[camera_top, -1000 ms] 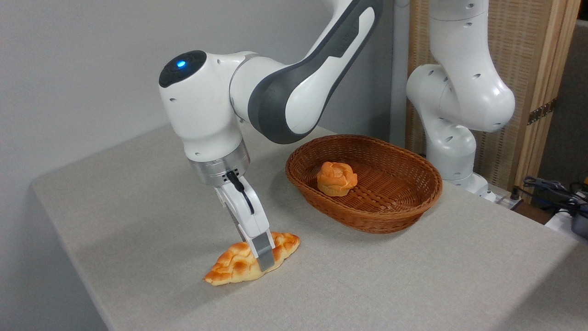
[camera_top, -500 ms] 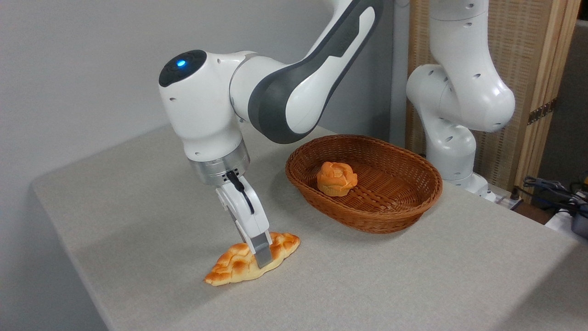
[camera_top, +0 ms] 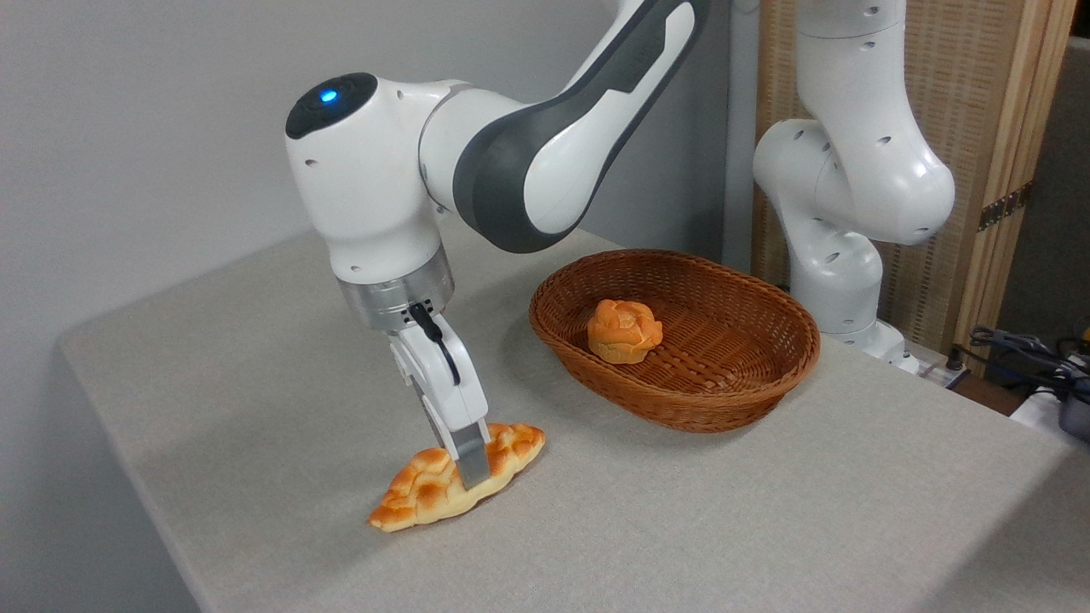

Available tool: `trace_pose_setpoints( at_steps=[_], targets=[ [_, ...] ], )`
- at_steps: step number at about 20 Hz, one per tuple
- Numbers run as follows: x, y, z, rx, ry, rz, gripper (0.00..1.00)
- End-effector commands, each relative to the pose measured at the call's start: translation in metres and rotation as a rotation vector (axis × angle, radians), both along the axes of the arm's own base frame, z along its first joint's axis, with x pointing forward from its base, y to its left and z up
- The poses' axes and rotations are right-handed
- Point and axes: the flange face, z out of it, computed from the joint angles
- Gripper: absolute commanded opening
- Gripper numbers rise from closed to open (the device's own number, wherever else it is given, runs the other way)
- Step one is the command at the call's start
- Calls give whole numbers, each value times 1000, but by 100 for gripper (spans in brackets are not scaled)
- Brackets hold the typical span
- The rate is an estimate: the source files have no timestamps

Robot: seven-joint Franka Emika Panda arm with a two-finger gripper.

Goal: Put bread into the basket
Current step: 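Close the gripper fingers around the braided bread roll, then lift the held bread roll and carry it over the wicker basket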

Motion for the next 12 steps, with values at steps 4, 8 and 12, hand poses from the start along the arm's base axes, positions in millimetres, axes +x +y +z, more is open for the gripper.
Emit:
trace_pose_setpoints(
  at_steps=[4, 8, 12],
  targets=[
    [-18, -5, 70, -49, -38, -18, 35],
    [-35, -9, 96, -88, -32, -18, 37],
    [-62, -10, 120, -109, 27, -26, 37]
  ],
)
